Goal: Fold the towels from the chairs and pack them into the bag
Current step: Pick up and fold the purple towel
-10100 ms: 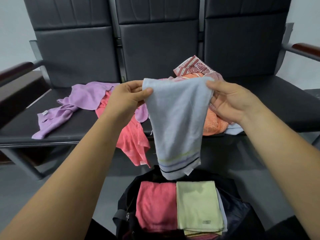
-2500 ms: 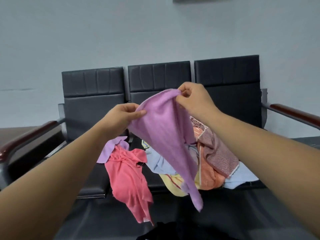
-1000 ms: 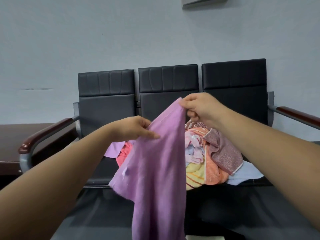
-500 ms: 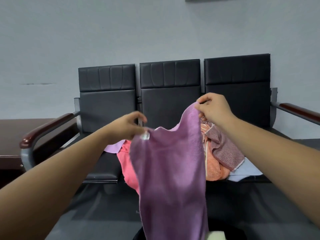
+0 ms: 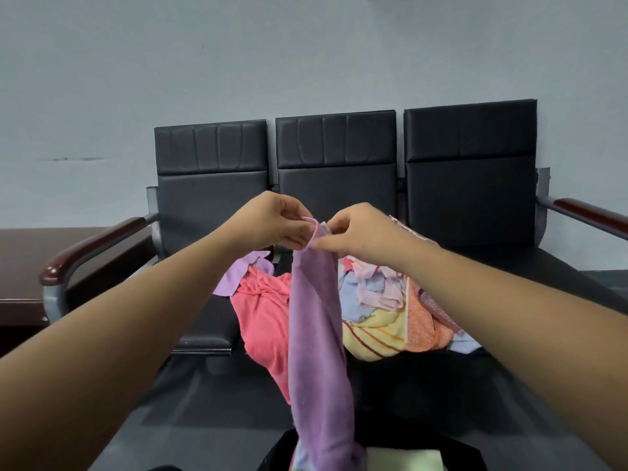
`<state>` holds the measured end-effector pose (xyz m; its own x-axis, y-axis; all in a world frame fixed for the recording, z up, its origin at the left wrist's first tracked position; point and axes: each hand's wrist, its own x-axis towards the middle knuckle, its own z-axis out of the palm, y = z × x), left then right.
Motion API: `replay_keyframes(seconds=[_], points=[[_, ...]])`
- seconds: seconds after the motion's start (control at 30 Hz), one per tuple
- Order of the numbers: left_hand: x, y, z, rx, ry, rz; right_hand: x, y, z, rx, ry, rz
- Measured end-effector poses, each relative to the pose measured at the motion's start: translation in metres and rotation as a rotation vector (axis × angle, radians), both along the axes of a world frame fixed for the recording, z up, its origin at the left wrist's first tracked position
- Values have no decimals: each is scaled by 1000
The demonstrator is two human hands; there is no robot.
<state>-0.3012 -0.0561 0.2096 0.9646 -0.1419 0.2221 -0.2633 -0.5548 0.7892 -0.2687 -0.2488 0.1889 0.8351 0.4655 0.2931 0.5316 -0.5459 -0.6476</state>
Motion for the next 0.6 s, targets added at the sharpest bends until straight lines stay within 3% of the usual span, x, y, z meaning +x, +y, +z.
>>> replay_keyframes(seconds=[0.23,0.37,0.6], points=[[2,-4,-4,152,-27,107,-6,4,-16,17,71,-23],[5,-6,-4,192,-47,135,-6,7,-23,-58,15,-76],[8,6,-7,334,-63,169,4,-7,-25,64,-13,-91]])
